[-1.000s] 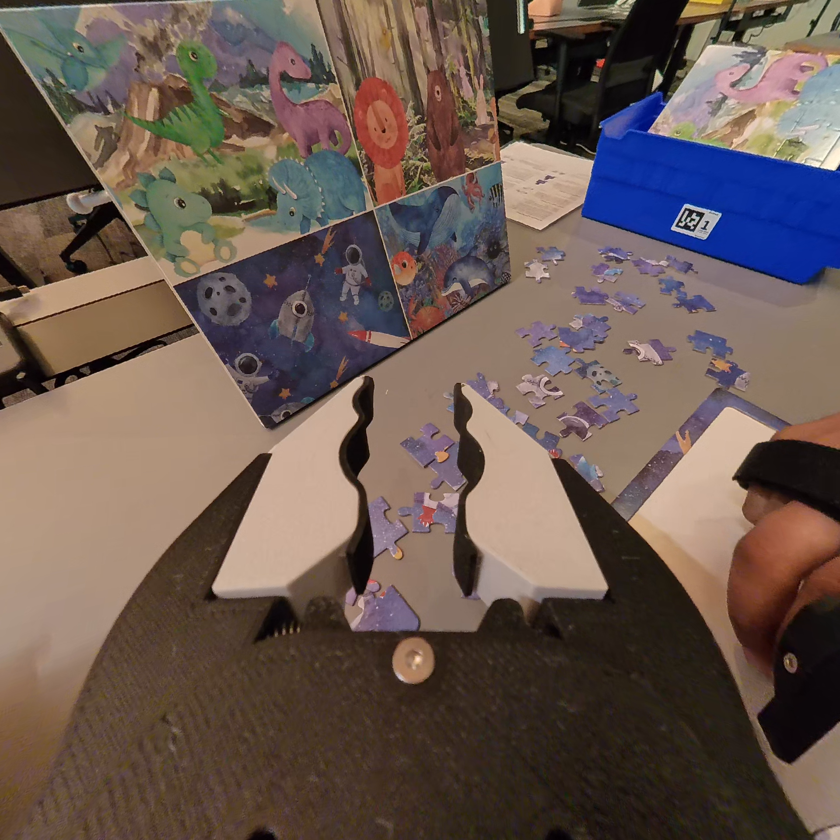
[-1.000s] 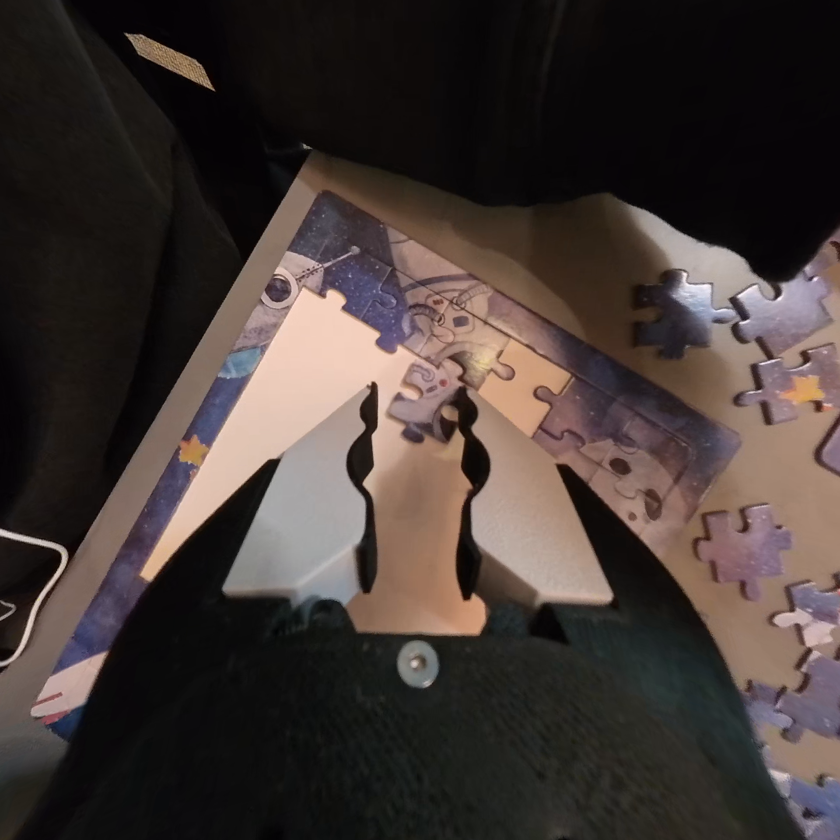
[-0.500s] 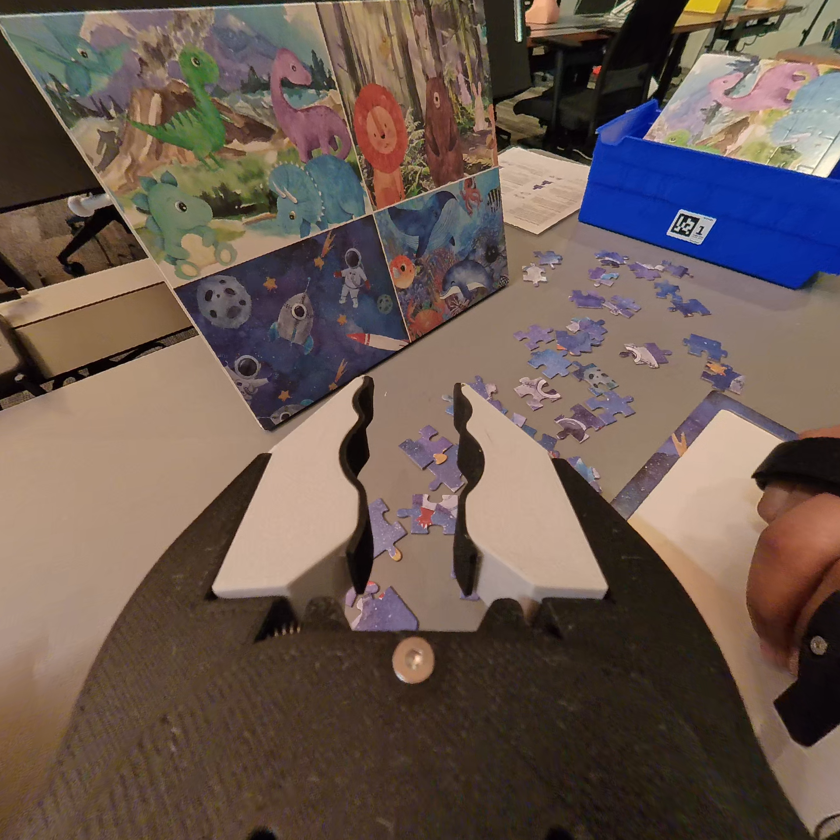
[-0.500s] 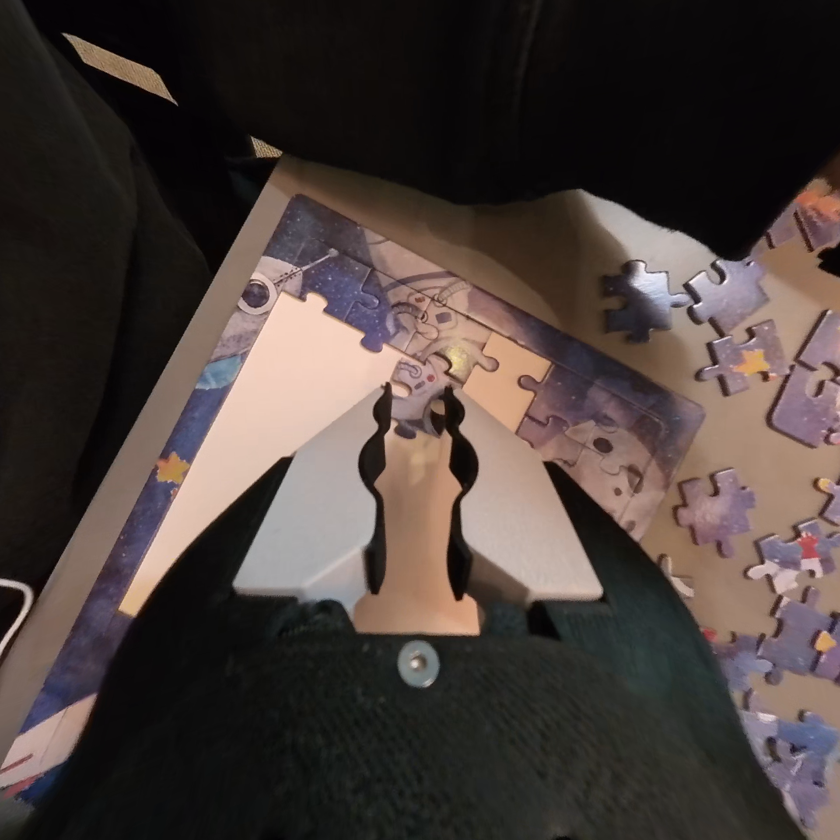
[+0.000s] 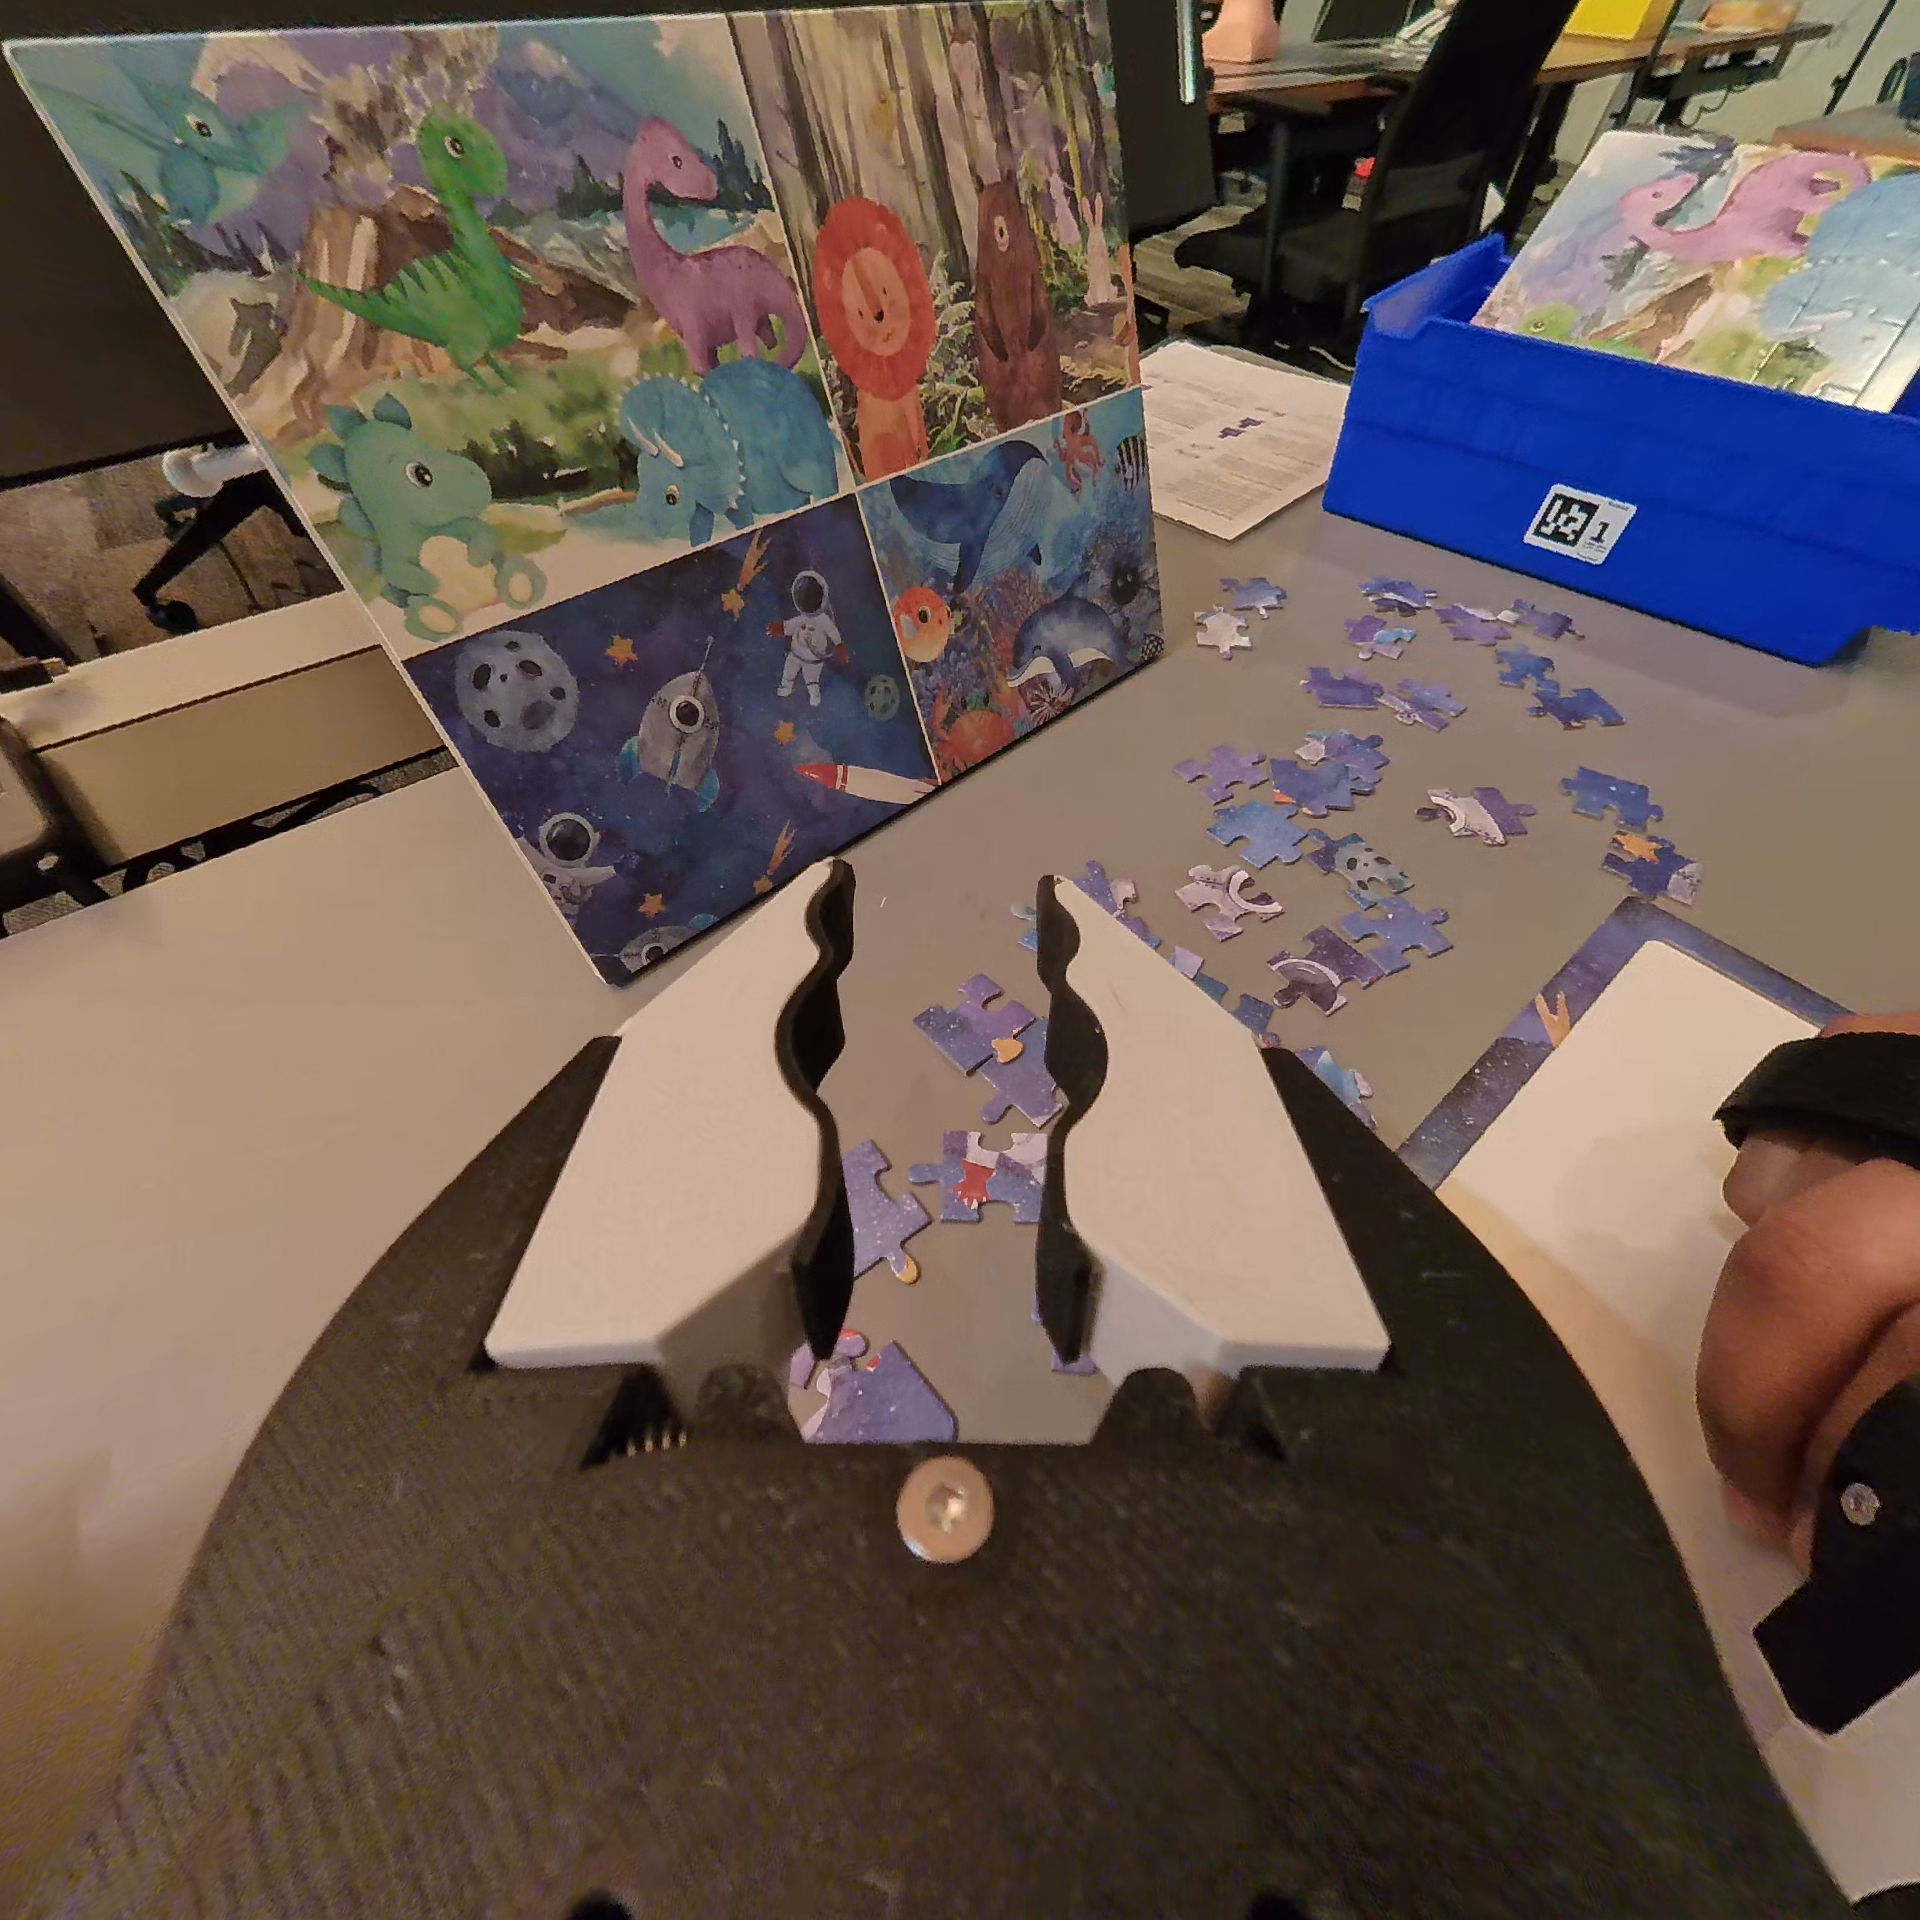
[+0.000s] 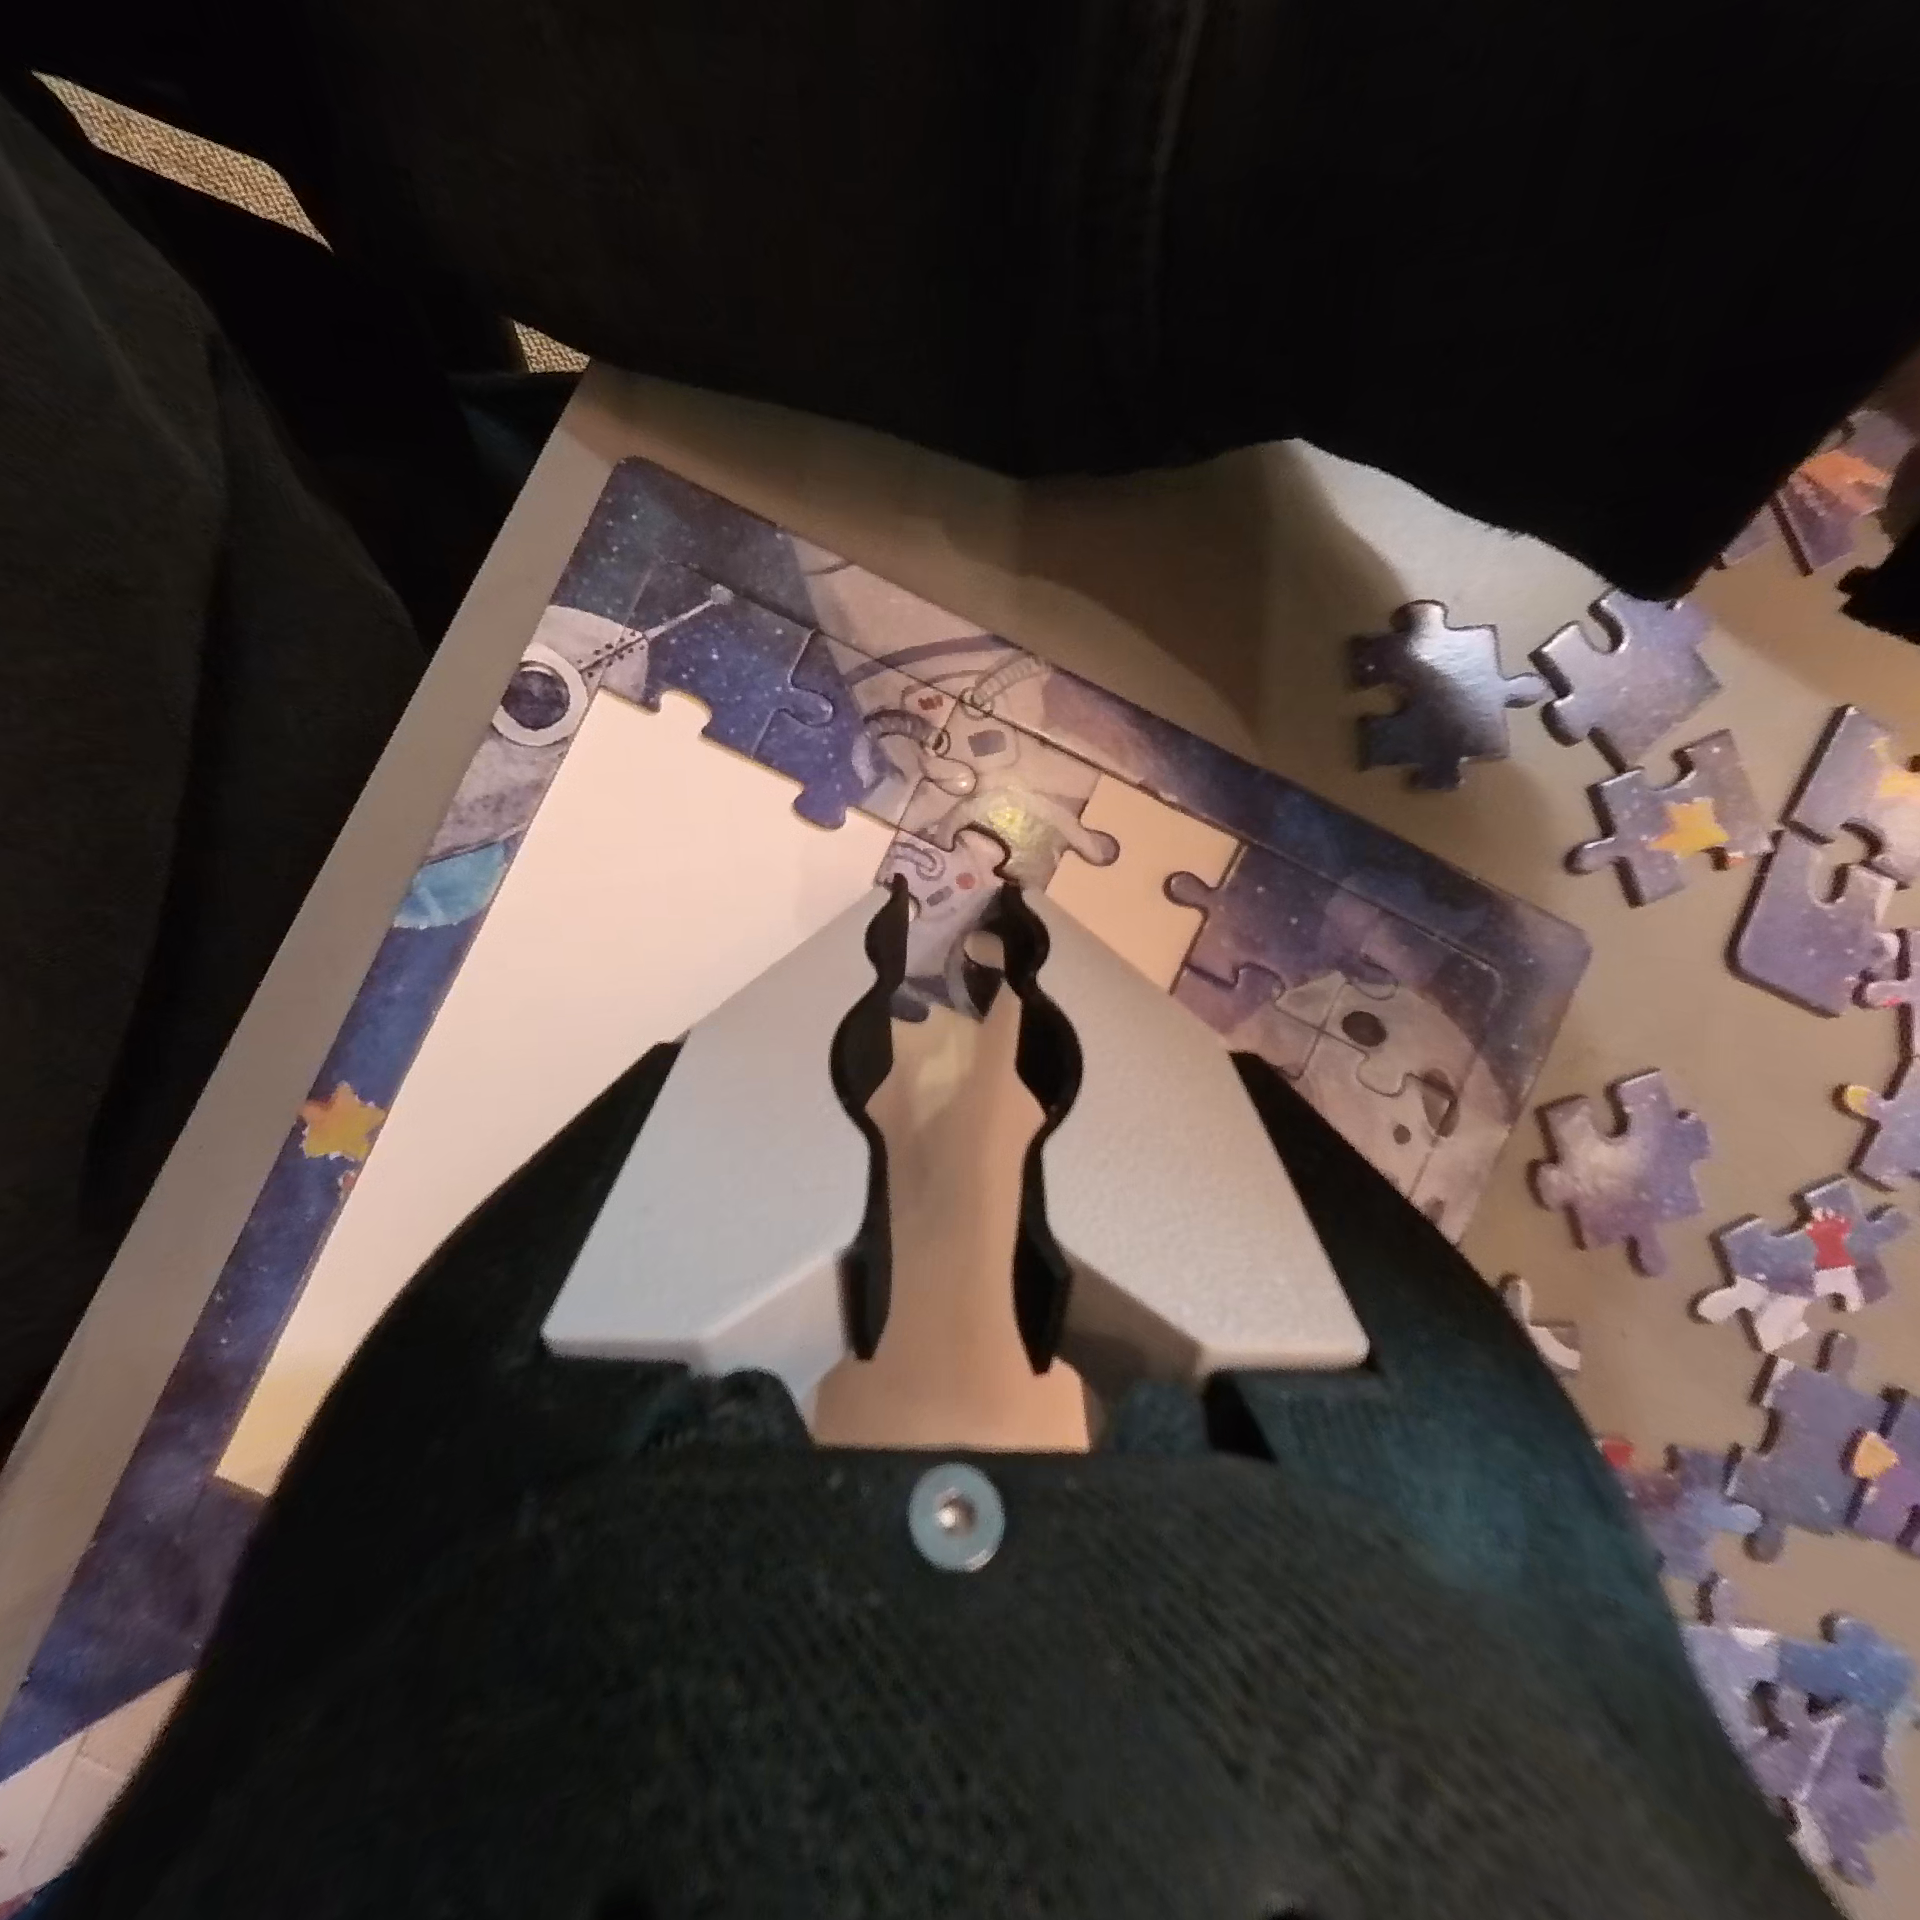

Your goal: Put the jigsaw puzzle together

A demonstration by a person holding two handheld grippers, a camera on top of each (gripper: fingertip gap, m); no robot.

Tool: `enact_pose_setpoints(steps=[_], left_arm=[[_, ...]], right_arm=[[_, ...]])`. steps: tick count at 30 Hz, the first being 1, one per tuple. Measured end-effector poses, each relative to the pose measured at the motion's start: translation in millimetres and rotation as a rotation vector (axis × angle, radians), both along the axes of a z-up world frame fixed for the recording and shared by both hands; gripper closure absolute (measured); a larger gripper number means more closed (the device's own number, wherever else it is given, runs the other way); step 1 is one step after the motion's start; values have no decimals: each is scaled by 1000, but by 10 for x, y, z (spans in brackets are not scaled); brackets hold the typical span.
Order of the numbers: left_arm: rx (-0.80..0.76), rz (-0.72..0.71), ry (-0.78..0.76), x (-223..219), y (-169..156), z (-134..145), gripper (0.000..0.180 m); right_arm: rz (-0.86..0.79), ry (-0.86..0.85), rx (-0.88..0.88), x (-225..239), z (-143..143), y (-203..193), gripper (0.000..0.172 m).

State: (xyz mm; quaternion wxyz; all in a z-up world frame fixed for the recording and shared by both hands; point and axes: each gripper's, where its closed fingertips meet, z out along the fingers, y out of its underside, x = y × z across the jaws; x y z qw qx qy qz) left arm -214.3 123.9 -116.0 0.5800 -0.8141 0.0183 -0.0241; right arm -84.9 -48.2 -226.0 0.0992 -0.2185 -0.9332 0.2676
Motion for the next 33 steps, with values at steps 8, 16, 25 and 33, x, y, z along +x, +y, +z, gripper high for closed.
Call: enact_pose_setpoints(steps=[8, 16, 25, 33], left_arm=[[-1, -1, -1, 2, 0, -2, 147], [-1, -2, 1, 8, 2, -1, 147], [-9, 6, 11, -27, -11, -15, 147], [-67, 84, 1, -392, -139, -154, 147]], right_arm=[[-5, -15, -58, 24, 23, -83, 156], [-32, -5, -156, 31, 115, -131, 158], [-178, 182, -246, -184, 481, 322, 157], [-600, 559, -345, -18, 858, 1919, 162]])
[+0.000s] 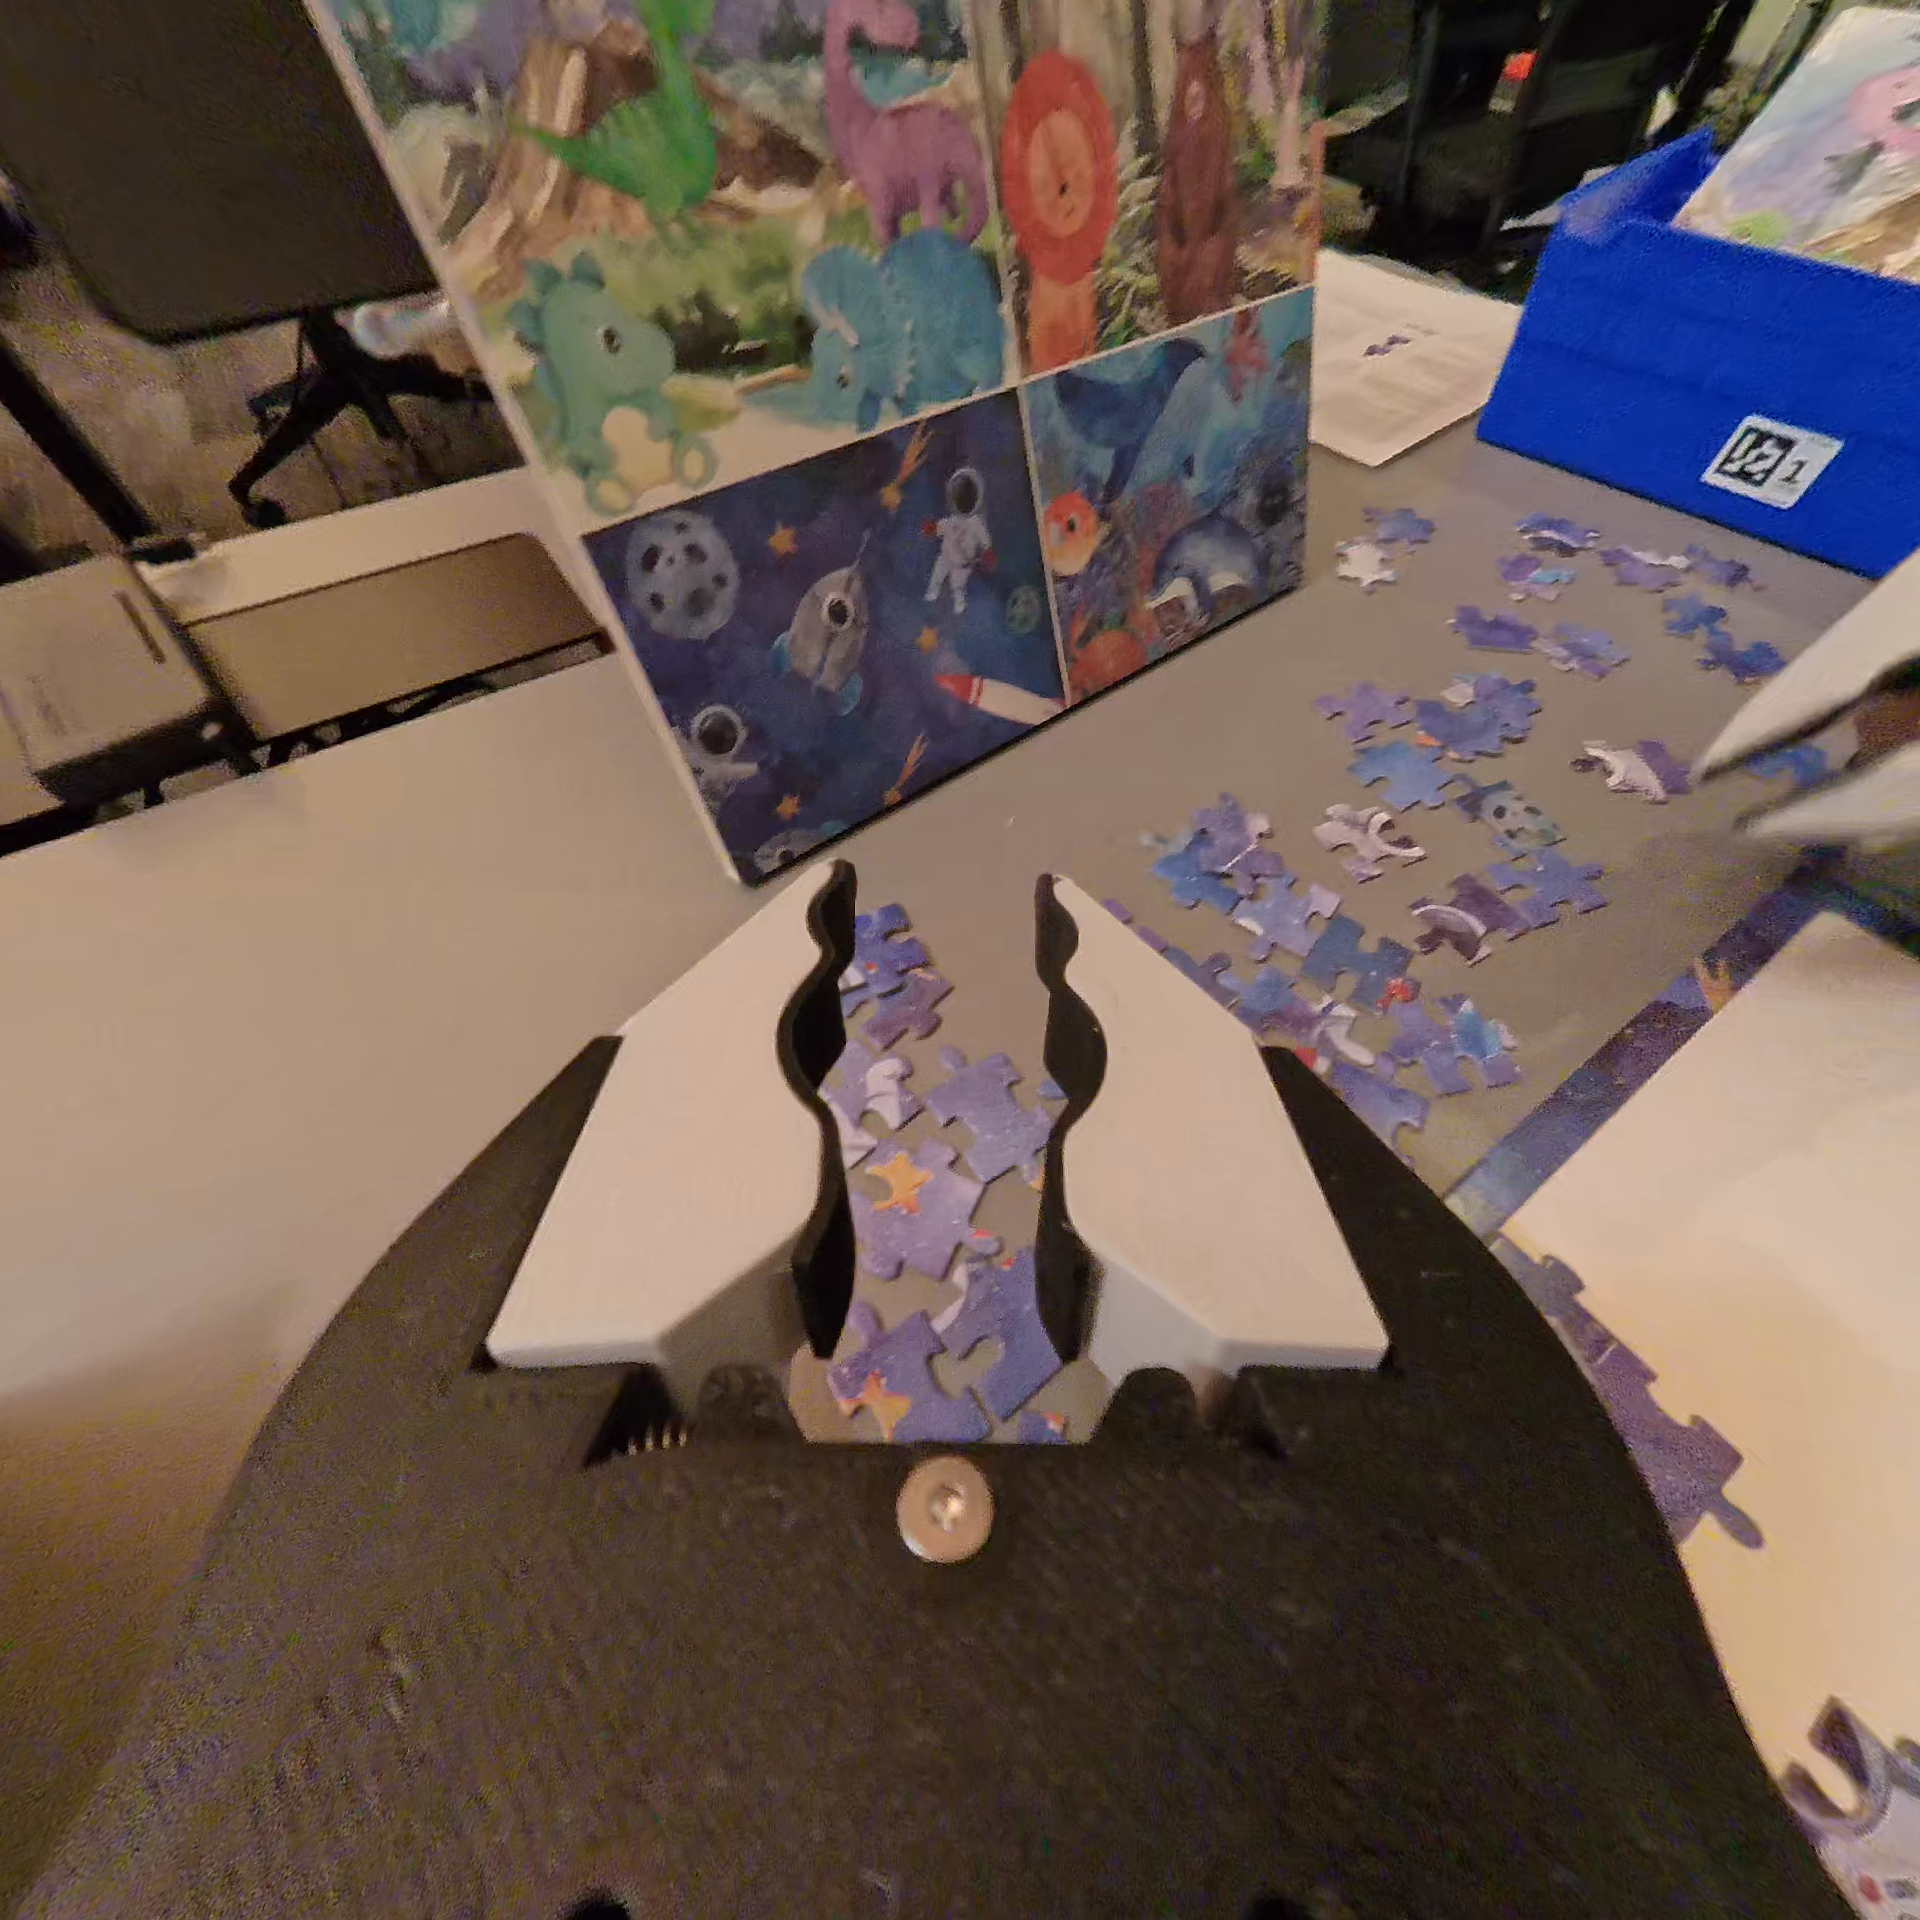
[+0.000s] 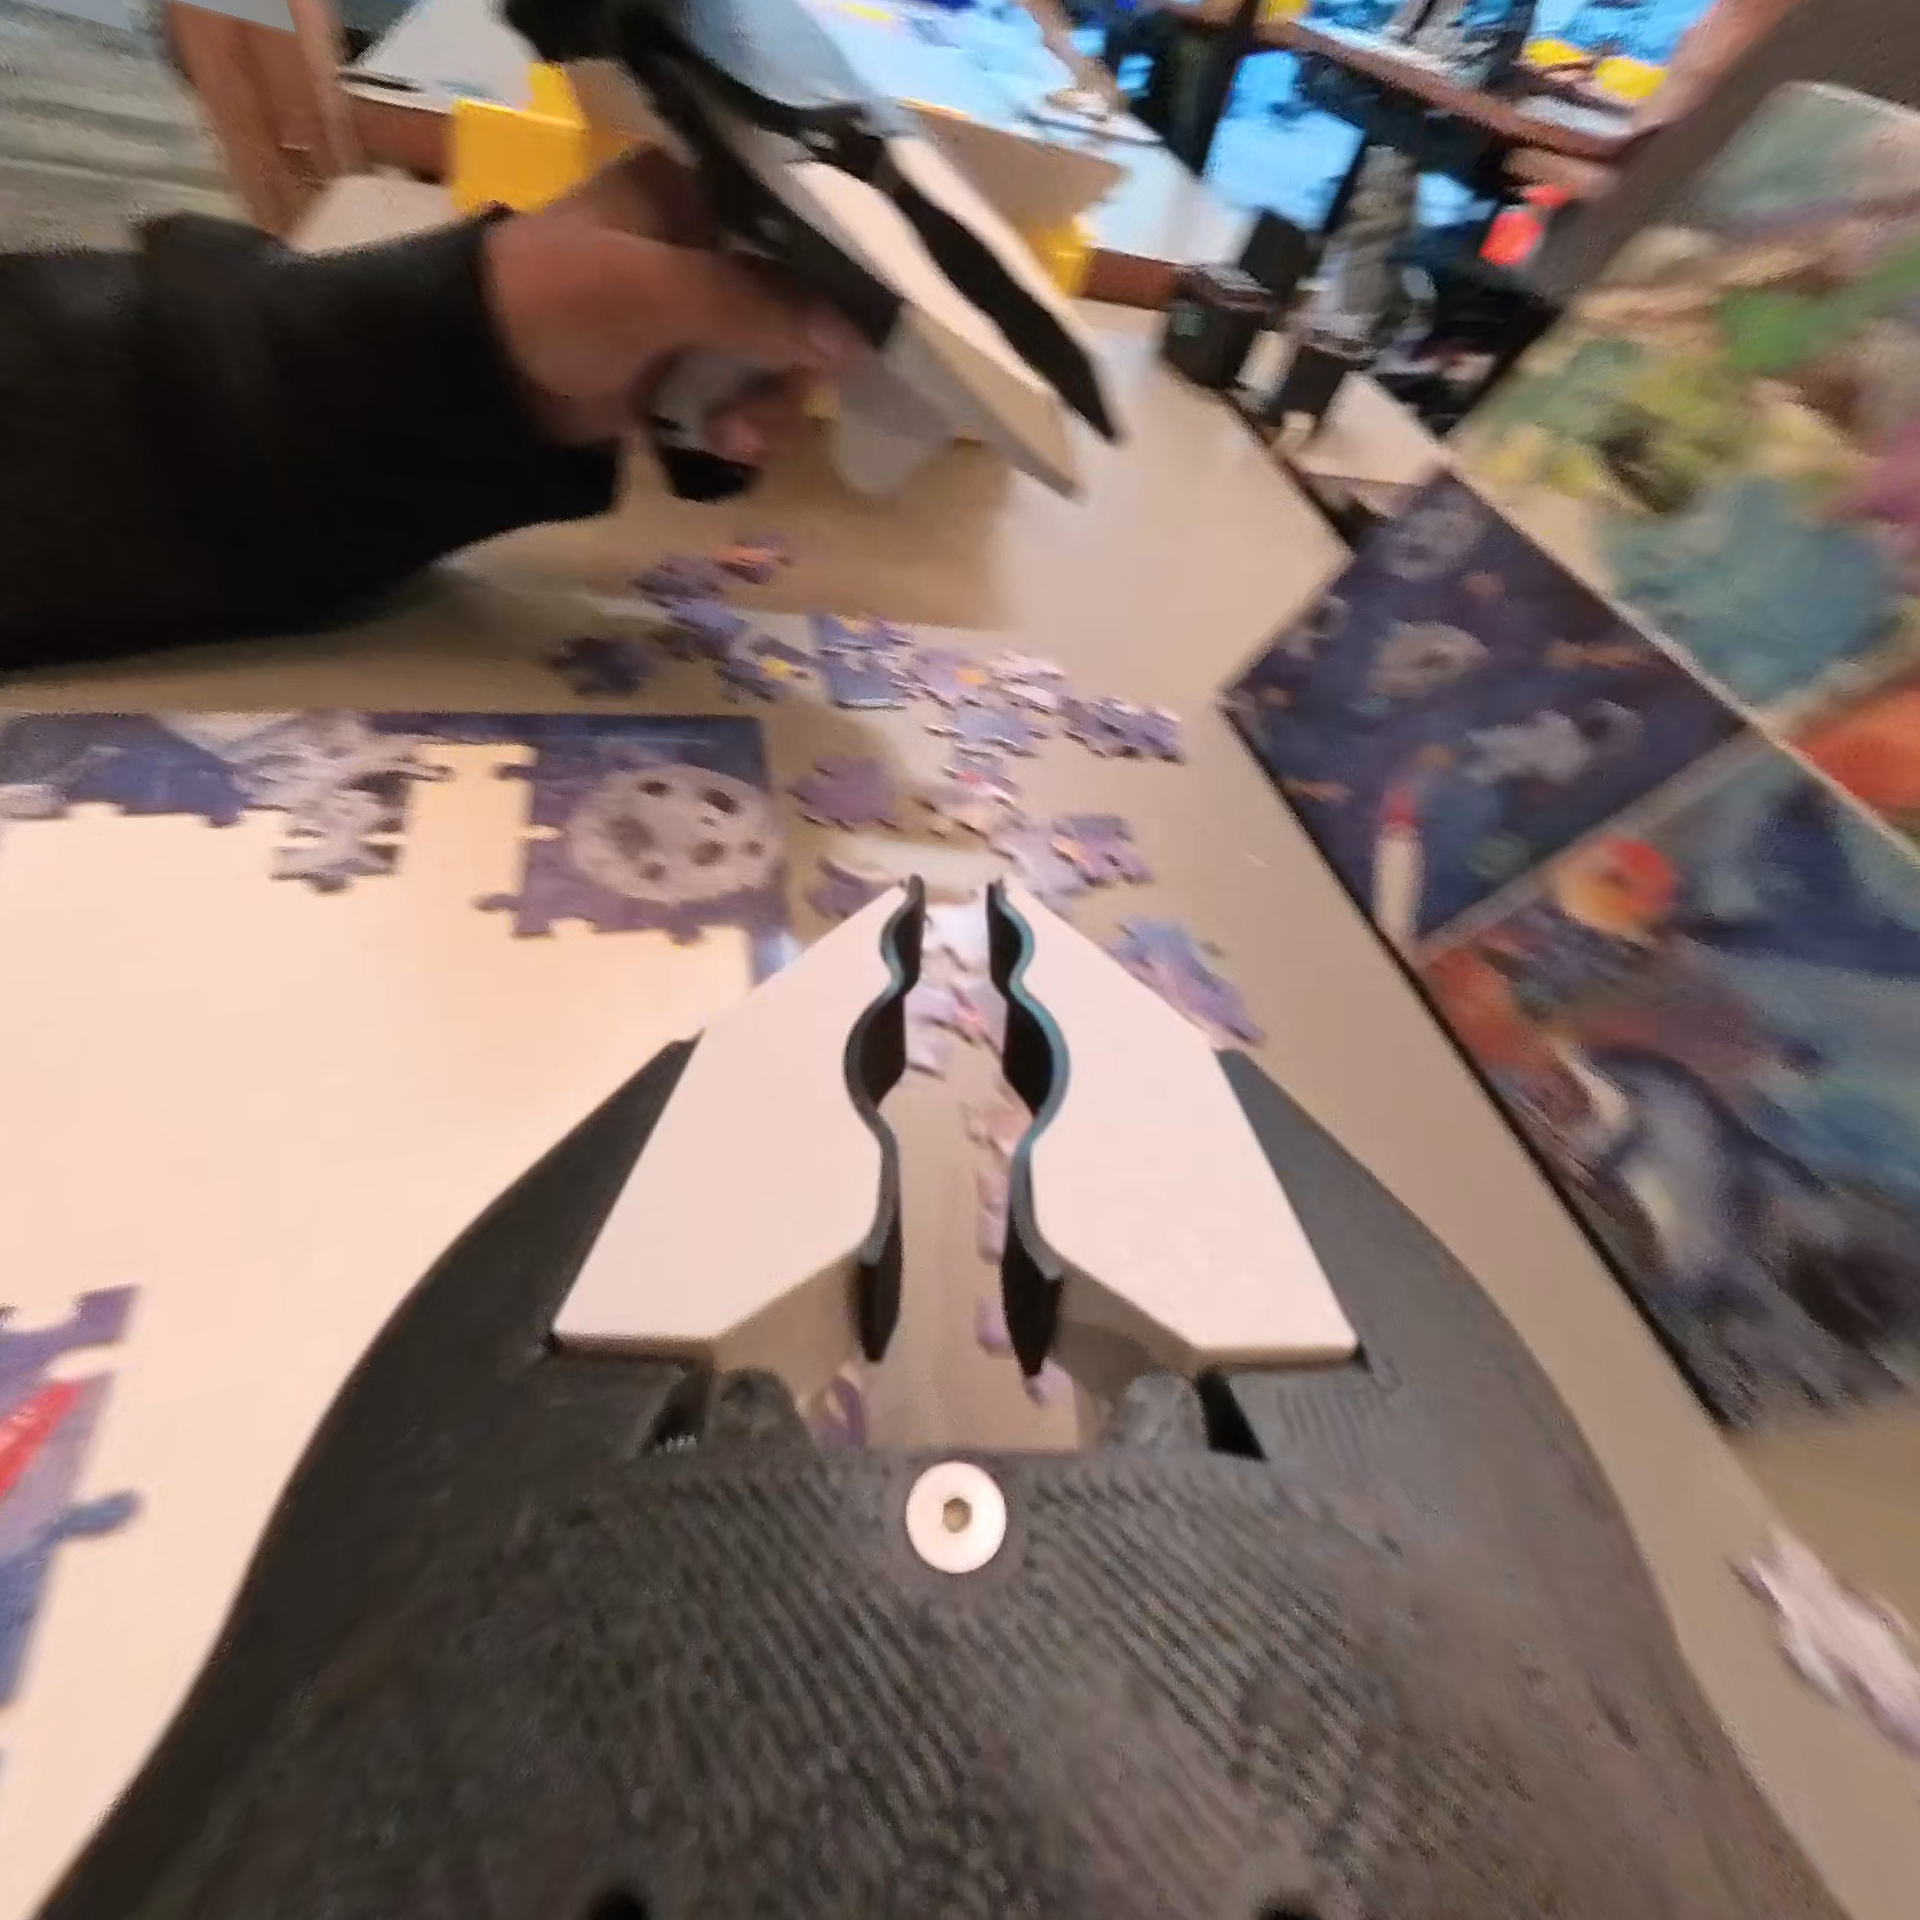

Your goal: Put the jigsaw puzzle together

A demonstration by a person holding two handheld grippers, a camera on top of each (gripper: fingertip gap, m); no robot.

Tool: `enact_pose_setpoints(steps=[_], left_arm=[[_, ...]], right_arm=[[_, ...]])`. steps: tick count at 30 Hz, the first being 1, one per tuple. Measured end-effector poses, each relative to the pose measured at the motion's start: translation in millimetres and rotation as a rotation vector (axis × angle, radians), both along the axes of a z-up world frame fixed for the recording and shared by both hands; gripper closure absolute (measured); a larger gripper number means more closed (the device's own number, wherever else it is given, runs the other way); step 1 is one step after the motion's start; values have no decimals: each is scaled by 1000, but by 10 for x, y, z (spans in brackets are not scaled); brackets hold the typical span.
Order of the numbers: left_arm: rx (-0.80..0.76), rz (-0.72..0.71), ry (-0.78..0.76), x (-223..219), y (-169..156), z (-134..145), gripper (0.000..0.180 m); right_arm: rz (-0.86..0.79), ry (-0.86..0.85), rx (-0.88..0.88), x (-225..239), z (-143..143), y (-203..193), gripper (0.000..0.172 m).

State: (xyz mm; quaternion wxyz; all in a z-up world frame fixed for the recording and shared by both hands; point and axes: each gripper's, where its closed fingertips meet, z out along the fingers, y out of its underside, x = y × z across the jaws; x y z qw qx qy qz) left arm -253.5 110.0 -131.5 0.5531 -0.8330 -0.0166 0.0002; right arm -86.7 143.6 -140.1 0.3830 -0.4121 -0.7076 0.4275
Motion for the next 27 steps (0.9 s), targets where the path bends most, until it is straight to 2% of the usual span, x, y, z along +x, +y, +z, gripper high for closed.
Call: enact_pose_setpoints(steps=[2, 6, 13, 17, 20, 23, 27], left_arm=[[-26, 20, -11, -85, -29, -71, 148], [-65, 28, -9, -124, -42, -159, 149], [-113, 15, 64, -61, -21, -225, 150], [-111, 12, 75, -48, -21, -209, 151], [-81, -9, 33, 2, -12, -154, 151], [-24, -36, -57, 57, -8, -61, 151], [3, -24, -90, 10, -36, -6, 151]], right_arm=[[-71, 19, -38, 105, 22, 268, 163], [-142, 71, -99, 222, 155, 476, 161], [-197, 79, 16, 194, 115, 496, 162], [-175, 135, -128, 202, 220, 482, 161], [-196, 166, -206, 242, 270, 594, 161], [-224, 174, -227, 269, 260, 694, 163], [-237, 173, -238, 264, 210, 734, 165]])
